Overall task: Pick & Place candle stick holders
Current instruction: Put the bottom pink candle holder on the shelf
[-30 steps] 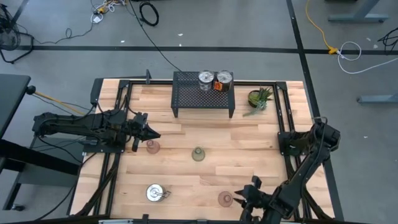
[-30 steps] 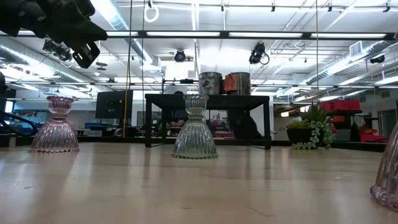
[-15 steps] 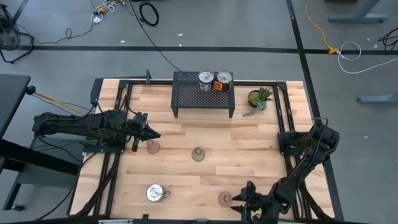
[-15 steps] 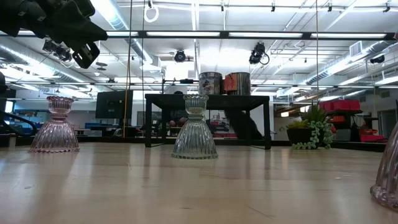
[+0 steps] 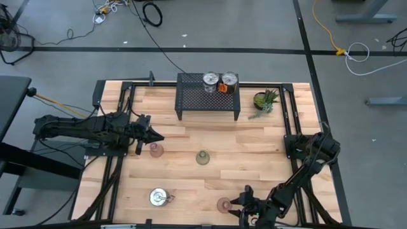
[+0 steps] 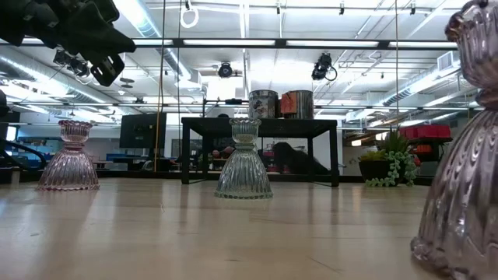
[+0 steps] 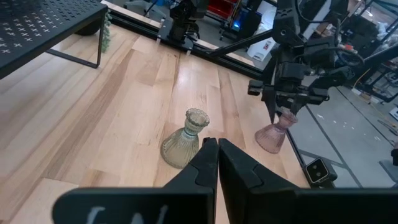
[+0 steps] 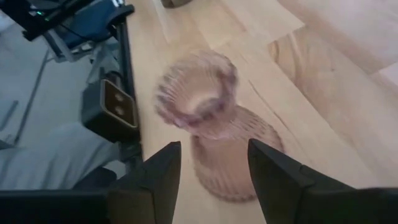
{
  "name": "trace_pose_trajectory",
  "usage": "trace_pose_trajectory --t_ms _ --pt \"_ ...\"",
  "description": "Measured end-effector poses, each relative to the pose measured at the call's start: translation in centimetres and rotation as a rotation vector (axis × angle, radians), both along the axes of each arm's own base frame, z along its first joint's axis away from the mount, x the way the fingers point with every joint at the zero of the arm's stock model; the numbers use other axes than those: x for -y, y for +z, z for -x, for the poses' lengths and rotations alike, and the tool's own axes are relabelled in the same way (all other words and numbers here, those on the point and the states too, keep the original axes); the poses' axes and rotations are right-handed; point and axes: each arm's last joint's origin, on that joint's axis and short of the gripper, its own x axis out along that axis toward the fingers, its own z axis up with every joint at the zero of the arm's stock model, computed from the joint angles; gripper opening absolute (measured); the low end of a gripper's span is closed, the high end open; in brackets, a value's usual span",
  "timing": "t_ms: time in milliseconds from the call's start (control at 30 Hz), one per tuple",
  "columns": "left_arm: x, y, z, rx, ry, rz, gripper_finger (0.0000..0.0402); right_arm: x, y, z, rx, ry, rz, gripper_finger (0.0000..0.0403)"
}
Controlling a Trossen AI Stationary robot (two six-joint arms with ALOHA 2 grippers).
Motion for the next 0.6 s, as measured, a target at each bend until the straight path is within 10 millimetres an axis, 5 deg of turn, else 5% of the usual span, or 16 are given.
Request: trace_pose_trajectory --t_ms 600 --pt "0.0 0.0 0.0 0.001 0.007 -0.003 0.0016 -0.1 0.3 -1.5 0.088 0.073 0.053 0.0188"
